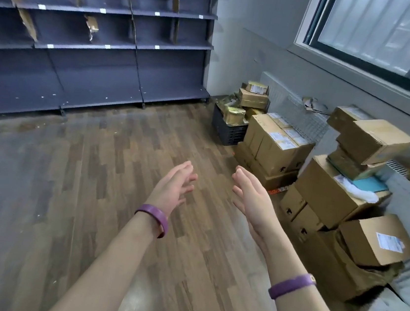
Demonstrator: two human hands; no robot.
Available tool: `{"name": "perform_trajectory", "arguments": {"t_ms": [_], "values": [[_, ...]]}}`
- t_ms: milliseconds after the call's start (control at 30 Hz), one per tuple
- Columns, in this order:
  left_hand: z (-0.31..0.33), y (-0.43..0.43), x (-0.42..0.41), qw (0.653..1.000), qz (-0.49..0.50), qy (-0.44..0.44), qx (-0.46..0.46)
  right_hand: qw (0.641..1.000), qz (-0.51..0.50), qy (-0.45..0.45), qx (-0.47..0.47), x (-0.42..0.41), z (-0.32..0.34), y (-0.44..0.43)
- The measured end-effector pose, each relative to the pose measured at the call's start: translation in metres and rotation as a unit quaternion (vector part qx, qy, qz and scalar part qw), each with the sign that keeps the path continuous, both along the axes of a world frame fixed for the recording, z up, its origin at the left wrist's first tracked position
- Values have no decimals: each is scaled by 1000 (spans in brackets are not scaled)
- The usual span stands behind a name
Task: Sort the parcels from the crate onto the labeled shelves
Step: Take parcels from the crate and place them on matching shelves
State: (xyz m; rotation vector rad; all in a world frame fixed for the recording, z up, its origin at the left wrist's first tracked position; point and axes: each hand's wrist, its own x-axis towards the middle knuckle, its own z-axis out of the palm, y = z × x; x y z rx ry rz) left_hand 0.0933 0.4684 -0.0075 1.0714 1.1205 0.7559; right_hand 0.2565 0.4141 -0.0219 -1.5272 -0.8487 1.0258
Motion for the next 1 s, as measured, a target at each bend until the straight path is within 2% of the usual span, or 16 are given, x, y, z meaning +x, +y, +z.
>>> {"name": "perform_trajectory", "arguments": {"t_ms": [333, 600, 1000], "values": [[-15, 154, 85, 1000, 19, -5, 8, 1000, 18, 17, 13, 83, -25, 169], [2, 289, 167, 999, 46, -6, 2, 998, 57, -23, 7, 165, -9, 319], [-1, 477, 199, 995, 92, -34, -1, 994, 97, -38, -17, 205, -4, 510]]}}
